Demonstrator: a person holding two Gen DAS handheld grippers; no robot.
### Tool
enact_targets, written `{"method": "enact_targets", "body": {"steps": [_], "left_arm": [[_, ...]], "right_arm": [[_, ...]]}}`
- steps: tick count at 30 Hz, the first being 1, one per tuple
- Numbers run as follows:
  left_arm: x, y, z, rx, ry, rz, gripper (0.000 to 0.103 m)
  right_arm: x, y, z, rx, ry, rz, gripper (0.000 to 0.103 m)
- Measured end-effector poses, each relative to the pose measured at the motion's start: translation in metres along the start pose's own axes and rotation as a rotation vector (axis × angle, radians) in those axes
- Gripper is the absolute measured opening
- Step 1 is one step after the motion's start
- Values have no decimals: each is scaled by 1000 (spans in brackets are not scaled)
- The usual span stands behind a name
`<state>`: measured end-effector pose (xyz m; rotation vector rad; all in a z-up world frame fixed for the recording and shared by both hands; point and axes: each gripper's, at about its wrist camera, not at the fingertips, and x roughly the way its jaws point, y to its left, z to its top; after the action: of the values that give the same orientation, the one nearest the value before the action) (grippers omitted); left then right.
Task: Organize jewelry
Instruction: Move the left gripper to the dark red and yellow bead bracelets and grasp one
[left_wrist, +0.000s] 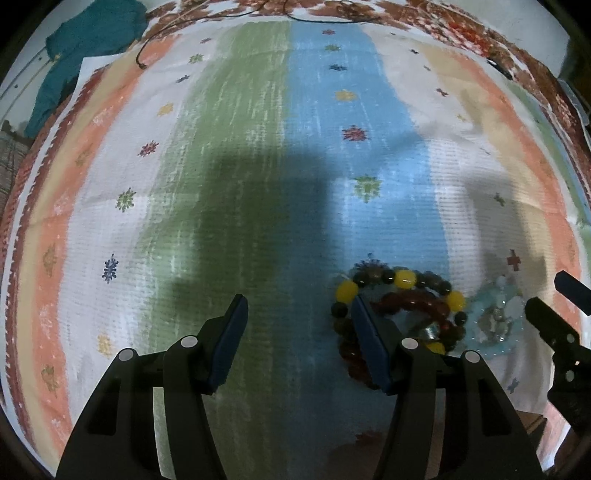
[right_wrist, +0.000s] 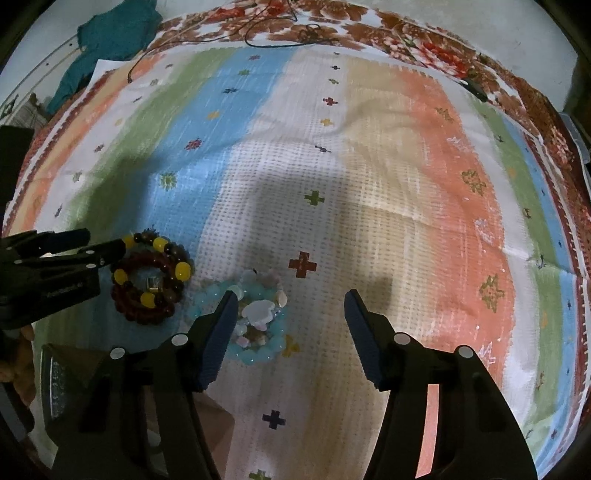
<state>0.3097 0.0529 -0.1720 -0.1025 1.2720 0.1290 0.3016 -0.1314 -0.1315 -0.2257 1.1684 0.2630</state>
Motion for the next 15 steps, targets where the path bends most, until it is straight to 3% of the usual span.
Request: {"method": "enact_targets", "body": {"steps": [5,11,13,15], "left_arm": [[5,2,3,4,7,-13,57],[8,-4,2,32,25,-49,41],[8,-6,0,40,20,-49,39],[8,-5,0,37,24,-64,31]], "right_arm": [[10,-3,2,11,21,14,51],[23,-3,2,20,53,53,42],[24,-2,4,19,54,54,36],[24,-1,5,18,49,58,22]]}}
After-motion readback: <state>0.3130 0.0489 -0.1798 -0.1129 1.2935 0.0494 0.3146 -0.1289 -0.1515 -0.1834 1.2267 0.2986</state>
